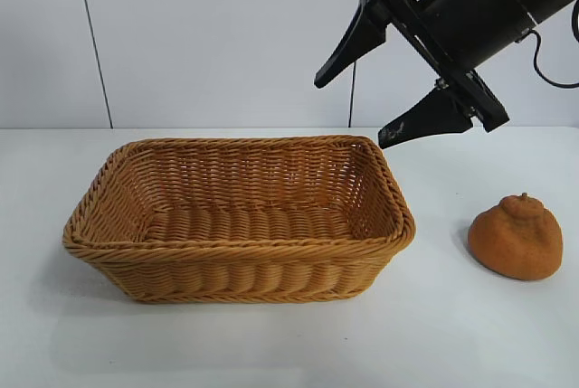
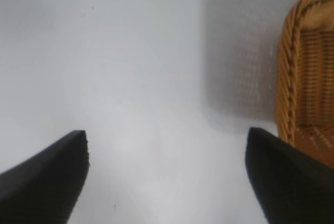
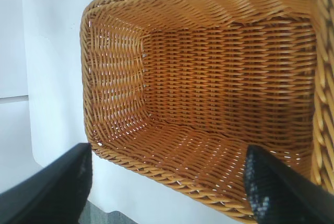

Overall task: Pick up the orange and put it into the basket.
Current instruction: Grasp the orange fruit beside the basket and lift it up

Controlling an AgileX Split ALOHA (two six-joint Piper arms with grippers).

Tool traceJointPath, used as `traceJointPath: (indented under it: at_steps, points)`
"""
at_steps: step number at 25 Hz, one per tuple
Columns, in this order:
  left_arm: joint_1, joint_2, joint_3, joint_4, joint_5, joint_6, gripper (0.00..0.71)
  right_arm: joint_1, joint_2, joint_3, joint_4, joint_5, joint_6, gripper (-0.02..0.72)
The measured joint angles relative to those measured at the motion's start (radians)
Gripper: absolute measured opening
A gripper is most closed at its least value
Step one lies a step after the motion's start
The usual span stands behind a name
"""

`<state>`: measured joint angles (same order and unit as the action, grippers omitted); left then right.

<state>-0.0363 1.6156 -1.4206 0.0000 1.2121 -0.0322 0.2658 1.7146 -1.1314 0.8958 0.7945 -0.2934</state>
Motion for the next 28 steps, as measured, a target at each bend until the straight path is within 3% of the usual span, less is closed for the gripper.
traceJointPath:
  at_steps: [12, 16, 23, 28]
  points:
    - [0.0, -0.602, 0.595, 0.0, 0.004, 0.019, 0.585, 0.0, 0.0, 0.0, 0.0, 0.002, 0.0, 0.547]
    - [0.0, -0.808, 0.75, 0.0, -0.056, 0.019, 0.585, 0.0, 0.0, 0.0, 0.0, 0.003, 0.0, 0.547]
    - [0.0, -1.143, 0.88, -0.019, -0.126, 0.019, 0.585, 0.0, 0.0, 0.0, -0.001, 0.009, 0.0, 0.547]
    - [0.0, -1.299, 0.916, -0.019, -0.14, 0.019, 0.584, 0.0, 0.0, 0.0, -0.001, 0.01, 0.0, 0.547]
